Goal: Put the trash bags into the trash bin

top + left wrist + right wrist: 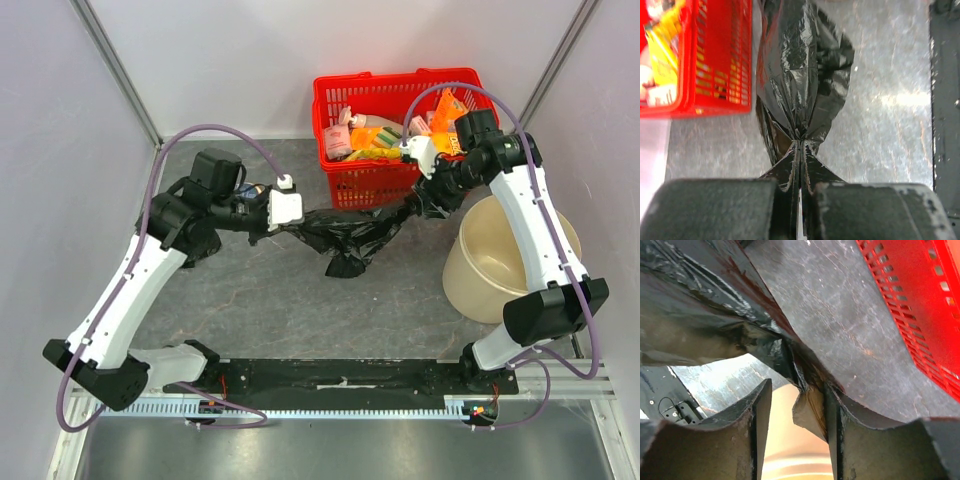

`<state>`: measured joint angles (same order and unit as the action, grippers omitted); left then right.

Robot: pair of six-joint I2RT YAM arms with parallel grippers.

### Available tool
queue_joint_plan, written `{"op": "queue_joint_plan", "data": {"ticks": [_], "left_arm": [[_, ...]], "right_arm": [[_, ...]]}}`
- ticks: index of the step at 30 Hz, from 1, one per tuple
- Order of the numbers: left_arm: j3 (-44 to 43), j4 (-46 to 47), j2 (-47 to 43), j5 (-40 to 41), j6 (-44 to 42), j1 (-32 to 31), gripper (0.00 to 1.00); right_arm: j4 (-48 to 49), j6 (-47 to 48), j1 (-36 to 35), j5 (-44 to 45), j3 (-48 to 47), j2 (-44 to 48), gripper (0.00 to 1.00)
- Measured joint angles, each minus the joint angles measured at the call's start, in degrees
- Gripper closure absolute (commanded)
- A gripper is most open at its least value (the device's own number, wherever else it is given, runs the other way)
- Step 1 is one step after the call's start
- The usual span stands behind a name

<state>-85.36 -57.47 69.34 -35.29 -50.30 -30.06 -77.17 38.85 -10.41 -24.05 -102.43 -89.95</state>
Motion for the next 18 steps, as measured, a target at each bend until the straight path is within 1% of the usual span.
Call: {"op": "queue_joint_plan", "data": {"ticks": [6,10,14,18], "left_arm": [[-5.6,0.5,1.36,-7.08,1.64,0.0,0.98],[-8.5,1.55,2.62,-8.15,1.66,0.0,0.98],[-10.69,5.27,4.39,-4.57,2.12,-0.02,0.98],[-11.69,13.46,6.99,2.82,3.63,0.0,0.98]], "right_arm": [[-0.15,0.2,-1.14,-4.33,-0.83,0.09,0.36],[-0.07,0.17,-1.97,-5.84,-3.02,0.68,0.3],[-0.09,0.17,-2.56,-6.1,-3.23,2.27,0.26],[-0.15,0.42,-2.78,-5.62,-1.31,3.82,0.24]]}}
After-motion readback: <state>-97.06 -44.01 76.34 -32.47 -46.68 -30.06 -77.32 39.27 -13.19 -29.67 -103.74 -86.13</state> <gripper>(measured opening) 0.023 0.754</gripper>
